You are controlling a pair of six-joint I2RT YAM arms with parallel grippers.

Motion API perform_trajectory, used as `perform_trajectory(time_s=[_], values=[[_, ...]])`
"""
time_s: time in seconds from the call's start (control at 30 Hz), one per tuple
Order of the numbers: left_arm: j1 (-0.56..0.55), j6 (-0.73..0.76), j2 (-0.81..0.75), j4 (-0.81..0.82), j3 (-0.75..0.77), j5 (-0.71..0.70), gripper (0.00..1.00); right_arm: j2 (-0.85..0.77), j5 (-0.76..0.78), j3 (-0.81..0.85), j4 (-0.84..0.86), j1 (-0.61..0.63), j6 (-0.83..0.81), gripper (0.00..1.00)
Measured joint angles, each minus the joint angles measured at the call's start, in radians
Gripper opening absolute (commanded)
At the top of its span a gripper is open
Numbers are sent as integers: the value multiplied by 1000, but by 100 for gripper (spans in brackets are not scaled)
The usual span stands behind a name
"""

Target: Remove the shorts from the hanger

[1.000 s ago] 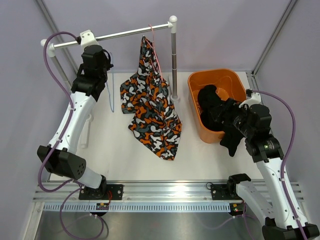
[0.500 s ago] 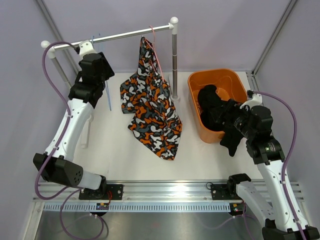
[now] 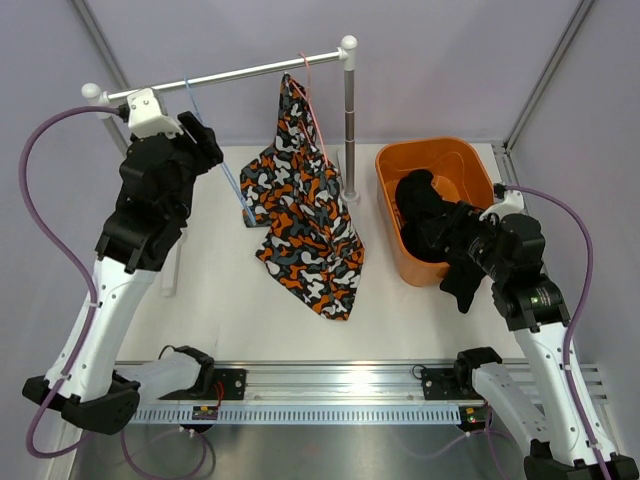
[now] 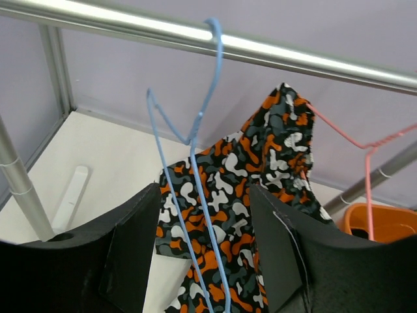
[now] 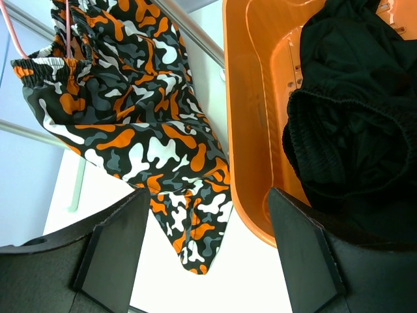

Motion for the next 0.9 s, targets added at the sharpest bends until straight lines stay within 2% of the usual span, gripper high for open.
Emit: perform_trajectory(time_s=[0.23, 0.4, 0.77, 0.9], values=[[-198, 74, 6, 29, 4, -43, 59, -7, 0, -7, 0, 0, 0, 81], [-389, 158, 131, 73, 79, -130, 60, -12, 4, -26, 0, 0, 0, 81], [-414, 245, 462, 183, 239, -267, 64, -12, 29, -75, -10, 0, -15, 82], [-414, 294, 568, 229, 349, -317, 65, -14, 31, -77, -26, 0, -21, 82]])
